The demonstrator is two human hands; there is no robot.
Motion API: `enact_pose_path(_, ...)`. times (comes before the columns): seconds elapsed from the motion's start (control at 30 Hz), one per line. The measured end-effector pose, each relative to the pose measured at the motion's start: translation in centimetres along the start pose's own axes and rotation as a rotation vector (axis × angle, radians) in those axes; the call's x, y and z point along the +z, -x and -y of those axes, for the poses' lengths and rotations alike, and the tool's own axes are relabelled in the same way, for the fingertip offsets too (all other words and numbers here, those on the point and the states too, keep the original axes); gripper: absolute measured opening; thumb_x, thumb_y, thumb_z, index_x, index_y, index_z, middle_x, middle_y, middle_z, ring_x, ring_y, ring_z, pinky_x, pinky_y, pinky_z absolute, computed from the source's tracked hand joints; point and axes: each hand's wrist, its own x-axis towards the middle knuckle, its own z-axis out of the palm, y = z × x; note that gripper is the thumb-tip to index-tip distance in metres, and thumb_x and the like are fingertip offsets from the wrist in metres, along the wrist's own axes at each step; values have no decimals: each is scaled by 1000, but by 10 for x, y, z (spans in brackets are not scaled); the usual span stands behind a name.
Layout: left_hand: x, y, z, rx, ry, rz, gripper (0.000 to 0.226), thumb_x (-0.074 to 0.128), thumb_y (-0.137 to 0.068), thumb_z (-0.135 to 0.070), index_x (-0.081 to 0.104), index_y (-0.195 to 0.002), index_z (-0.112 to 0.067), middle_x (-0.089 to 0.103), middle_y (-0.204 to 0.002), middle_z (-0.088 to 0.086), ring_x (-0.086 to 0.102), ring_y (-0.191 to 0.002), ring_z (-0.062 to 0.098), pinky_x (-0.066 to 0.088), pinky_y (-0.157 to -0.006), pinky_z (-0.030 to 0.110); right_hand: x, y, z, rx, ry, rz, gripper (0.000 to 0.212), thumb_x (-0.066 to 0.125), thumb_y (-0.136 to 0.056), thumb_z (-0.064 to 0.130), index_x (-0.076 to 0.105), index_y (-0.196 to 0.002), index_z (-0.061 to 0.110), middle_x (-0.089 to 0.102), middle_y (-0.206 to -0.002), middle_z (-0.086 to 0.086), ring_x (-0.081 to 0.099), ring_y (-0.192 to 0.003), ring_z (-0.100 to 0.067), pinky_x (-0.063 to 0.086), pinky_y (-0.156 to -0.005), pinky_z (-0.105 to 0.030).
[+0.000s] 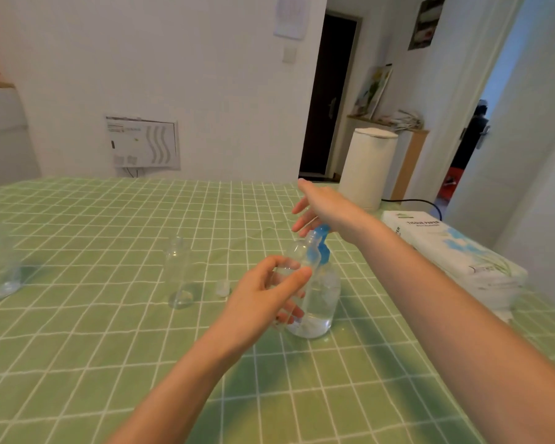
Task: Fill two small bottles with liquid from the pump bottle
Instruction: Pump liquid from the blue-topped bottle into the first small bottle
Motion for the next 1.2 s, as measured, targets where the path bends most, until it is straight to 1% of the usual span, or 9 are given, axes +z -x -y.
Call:
enact_pose_path(0.07, 0, -1, -1, -4, 32, -4, 29, 63, -74, -49, 62, -96, -30, 69, -72, -4, 67, -58, 14, 48, -49, 18, 3, -4, 2, 31, 61, 80, 64, 18, -98, 56, 61, -101, 9, 71, -77, -7, 63, -85, -25, 44, -71, -32)
enact_pose_path(0.17, 0, -3, -1, 2, 66, -8, 39, 62, -62, -55, 64, -93, -31, 69, -69, -6, 65, -54, 11, 46, -47, 17, 5, -9, 5, 51, 189, 140, 72, 13, -97, 60, 62, -107, 8, 72, -90, -11, 63, -89, -26, 44, -68, -32)
enact_pose_path(0.27, -1, -4, -2, -2, 86, -2, 37, 62, -66, -51, 65, -96, -29, 69, -69, -7, 62, -50, 8, 43, -44, 14, 9, -14, 6, 59, 281, 125, 74, 13, -97, 60, 63, -111, 7, 67, -110, -15, 60, -106, -31, 46, -80, -38)
enact_pose_path(0.33, -1, -4, -1, -4, 107, 10, 28, 62, -75, -42, 65, -97, -26, 68, -66, -7, 59, -47, 7, 41, -42, 12, 10, -15, 3, 58, 289, 108, 73, 14, -98, 58, 65, -110, 6, 64, -115, -16, 59, -109, -32, 45, -81, -39)
enact_pose_path(0.43, 0, -4, 0, 5, 127, 25, 19, 61, -82, -33, 64, -97, -23, 66, -66, -4, 58, -47, 7, 43, -43, 14, 12, -15, 0, 30, 303, 77, 72, 16, -99, 56, 66, -106, 5, 66, -112, -16, 62, -105, -31, 47, -83, -39)
enact_pose_path(0.57, 0, -4, 2, 10, 142, 26, 28, 62, -75, -38, 65, -99, -22, 67, -66, -4, 59, -50, 10, 48, -49, 19, 13, -16, -1, 7, 307, 86, 68, 19, -100, 53, 66, -106, 4, 69, -104, -15, 63, -101, -30, 48, -83, -38)
enact_pose_path(0.73, 0, -5, 4, 16, 149, 31, 35, 62, -70, -42, 65, -100, -23, 67, -67, -6, 59, -50, 9, 49, -49, 19, 12, -16, -2, 0, 298, 91, 63, 24, -101, 50, 67, -107, 4, 72, -97, -14, 65, -98, -30, 49, -87, -39)
enact_pose_path(0.93, 1, -5, 6, 25, 137, 29, 38, 62, -69, -43, 65, -101, -23, 67, -67, -5, 59, -50, 9, 50, -50, 20, 14, -16, -4, -8, 274, 88, 58, 27, -100, 49, 66, -98, 6, 70, -77, -8, 68, -94, -29, 50, -90, -39)
enact_pose_path(1.2, 2, -3, 13, 0, 136, 0, 38, 64, -67, -45, 66, -98, -23, 67, -66, -2, 58, -49, 9, 49, -50, 19, 22, -16, -12, -15, 254, 74, 54, 32, -99, 48, 66, -92, 6, 70, -72, -7, 67, -98, -33, 48, -90, -36)
